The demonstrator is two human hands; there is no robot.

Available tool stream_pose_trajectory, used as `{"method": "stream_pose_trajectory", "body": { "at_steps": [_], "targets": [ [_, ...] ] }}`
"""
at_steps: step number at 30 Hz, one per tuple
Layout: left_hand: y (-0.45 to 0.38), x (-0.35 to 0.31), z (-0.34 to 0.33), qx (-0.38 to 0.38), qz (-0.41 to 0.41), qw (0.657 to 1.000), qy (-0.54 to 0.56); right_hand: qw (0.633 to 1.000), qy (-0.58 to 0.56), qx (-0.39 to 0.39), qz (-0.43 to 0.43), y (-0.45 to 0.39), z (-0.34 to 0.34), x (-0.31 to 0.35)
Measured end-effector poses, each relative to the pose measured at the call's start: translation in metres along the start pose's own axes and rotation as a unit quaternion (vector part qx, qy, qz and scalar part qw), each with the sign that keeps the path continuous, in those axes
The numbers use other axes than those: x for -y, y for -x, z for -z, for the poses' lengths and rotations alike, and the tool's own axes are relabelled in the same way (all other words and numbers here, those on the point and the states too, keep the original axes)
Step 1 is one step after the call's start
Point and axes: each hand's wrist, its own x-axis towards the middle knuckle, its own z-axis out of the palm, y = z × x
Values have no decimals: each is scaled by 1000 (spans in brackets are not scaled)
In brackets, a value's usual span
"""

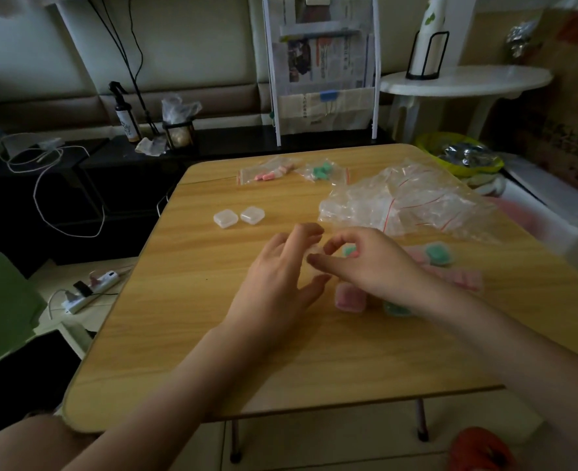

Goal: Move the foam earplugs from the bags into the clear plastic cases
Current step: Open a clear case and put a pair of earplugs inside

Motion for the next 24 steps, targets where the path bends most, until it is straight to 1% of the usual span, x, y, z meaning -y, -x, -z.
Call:
{"method": "stream_pose_trajectory", "body": {
  "at_steps": [3,6,11,16,21,24],
  "targets": [
    [-4,-1,-3,-33,20,999,21,999,-29,-21,-9,0,8,-4],
    [-3,0,-4,-47,7,999,18,997,-74,-7,-24,3,13,-5],
    [1,0,-2,-77,-15,997,22,995,-98,10,-19,7,11,-5],
    [-1,2,-4,-74,-14,997,15,996,-89,-17,-23,5,9,-6],
    [-1,3,-7,-57,-39,998,1,995,-93,-3,-41,4,13,-4],
    [-2,2,-9,-58,-28,998,8,995,-91,5,-47,5,16,-3]
  ]
}}
